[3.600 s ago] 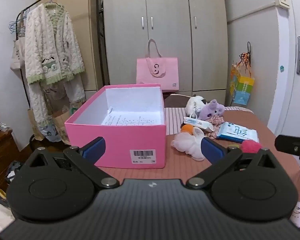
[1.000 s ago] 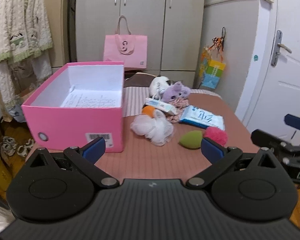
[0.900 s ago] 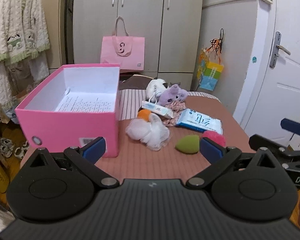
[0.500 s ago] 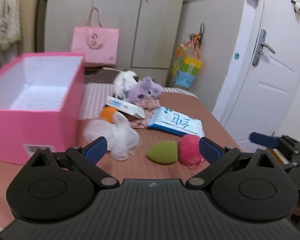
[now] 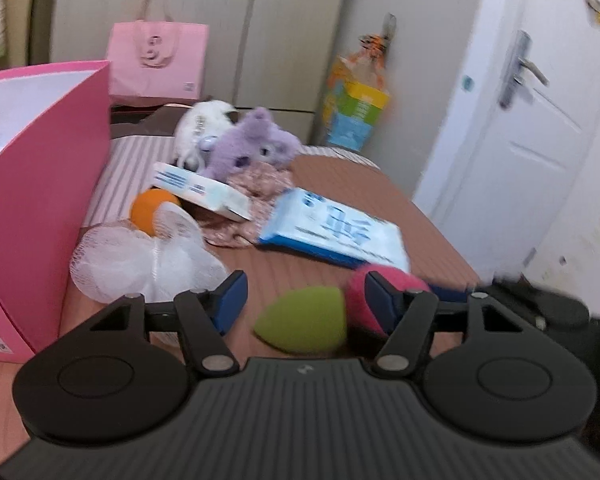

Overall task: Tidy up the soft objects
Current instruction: 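Close the left gripper on the green sponge while the right gripper closes on the pink pompom, then carry the green sponge with the left gripper while the right gripper carries the pompom over the box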

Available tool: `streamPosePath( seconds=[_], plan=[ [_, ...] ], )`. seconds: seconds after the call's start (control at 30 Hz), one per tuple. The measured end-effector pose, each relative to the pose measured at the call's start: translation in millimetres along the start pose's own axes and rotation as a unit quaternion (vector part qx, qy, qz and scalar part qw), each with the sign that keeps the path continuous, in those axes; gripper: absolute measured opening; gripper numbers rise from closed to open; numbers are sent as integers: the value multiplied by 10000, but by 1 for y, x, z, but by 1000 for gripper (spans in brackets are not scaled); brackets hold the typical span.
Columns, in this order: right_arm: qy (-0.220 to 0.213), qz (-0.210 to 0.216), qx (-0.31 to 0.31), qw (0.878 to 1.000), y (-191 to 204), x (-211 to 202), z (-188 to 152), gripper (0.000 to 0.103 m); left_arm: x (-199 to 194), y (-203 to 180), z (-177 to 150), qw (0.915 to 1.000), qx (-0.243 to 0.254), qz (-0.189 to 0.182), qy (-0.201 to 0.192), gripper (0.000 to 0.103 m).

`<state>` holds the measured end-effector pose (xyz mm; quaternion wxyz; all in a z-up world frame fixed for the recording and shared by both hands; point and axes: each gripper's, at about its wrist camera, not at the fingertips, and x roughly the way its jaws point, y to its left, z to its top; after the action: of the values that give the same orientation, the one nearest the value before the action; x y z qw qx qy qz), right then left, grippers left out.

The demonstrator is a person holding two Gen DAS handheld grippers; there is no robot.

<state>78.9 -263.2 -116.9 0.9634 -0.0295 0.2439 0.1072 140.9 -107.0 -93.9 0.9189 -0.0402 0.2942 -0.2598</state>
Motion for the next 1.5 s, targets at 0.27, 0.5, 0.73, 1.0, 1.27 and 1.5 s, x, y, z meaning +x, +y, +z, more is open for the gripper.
streamPosePath(
  seconds=[0.27, 0.5, 0.73, 1.0, 1.27, 1.5],
  plan=[
    [26, 97, 92, 9999, -8, 10, -3, 64, 14, -1, -11, 9996, -20, 46, 271, 62],
    [-229, 64, 55, 9997, -8, 10, -9, 63, 15, -3, -14, 9996, -35, 233, 138, 62],
    [-359, -51, 53, 9993, -3, 8, -13, 56, 9, -3, -21, 9991, -355, 231, 25, 46],
    [-407, -284, 149, 9987, 5, 3, -15, 55, -2, 0, -24, 9981, -487, 383, -62, 43],
    [-52, -111, 333, 9994, 2, -1, -3, 56, -20, 13, -16, 9981, -332, 238, 452, 43],
    [401, 215, 829, 9955, 6, -4, 4, 56, -35, 35, -18, 9953, -503, 30, 830, 43]
  ],
)
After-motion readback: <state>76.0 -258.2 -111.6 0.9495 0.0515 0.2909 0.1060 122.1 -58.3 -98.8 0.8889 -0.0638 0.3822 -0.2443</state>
